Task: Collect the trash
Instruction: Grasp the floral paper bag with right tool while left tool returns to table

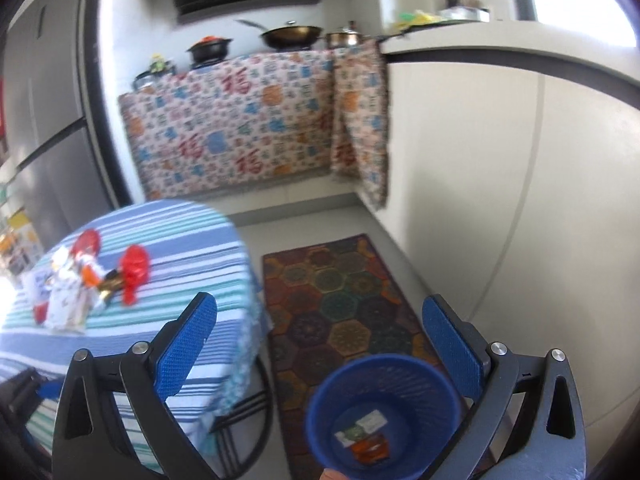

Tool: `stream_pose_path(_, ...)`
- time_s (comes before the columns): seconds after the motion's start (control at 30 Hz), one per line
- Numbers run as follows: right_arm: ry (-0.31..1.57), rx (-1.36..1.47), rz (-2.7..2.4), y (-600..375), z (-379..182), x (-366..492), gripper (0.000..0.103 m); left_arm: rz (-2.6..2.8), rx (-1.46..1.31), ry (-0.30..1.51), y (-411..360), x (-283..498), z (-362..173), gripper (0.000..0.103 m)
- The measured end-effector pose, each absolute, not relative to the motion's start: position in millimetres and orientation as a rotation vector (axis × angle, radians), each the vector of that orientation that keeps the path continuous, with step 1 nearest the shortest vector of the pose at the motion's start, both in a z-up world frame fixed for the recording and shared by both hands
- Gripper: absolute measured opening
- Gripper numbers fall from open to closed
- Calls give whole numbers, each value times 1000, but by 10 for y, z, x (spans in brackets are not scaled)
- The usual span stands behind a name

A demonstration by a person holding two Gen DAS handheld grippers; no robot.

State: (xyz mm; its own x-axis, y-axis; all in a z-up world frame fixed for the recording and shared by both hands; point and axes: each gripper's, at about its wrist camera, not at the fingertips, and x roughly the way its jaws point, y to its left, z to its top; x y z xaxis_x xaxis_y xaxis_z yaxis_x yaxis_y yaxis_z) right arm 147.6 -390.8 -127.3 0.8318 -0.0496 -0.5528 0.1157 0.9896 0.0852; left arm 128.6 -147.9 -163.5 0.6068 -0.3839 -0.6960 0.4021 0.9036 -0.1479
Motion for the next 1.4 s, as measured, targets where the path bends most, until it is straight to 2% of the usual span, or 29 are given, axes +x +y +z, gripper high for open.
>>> stream_pose_path(0.23,646,29,114,-2865,-1469,1576,102,-256,-2,832,-424,1190,-1753,90)
stream_pose_path(0.5,731,-48,276,-2073,-1769,1656,101,-160,14,862,187,1246,-1923,90)
stream_pose_path(0.6,759,-54,335,-1845,-1830,1747,95,-141,21,880,282,1266,-1987,90)
stream_pose_path(0.77,820,-71,444,-1458,-1889,1987,73,-151,-47,902,421,1351,-2042,90)
stream_pose_path(0.87,844,-69,467,-1301,-1926,2167,65,-153,-39,904,442,1350,-2047,90)
stream_pose_path(1.0,864,-36,474,-1203,-1957,2356,62,-159,-44,901,435,1332,-2045,90)
stream_pose_path(1.03,871,-32,479,-1195,-1972,2368,50,-159,-39,902,423,1337,-2045,90)
stream_pose_path(1.07,884,-25,495,-1180,-1992,2383,32,-160,-34,903,420,1325,-2044,90)
stream_pose_path(1.4,927,-93,461,-1611,-1929,1716,29,-208,20,910,199,1328,-2026,90)
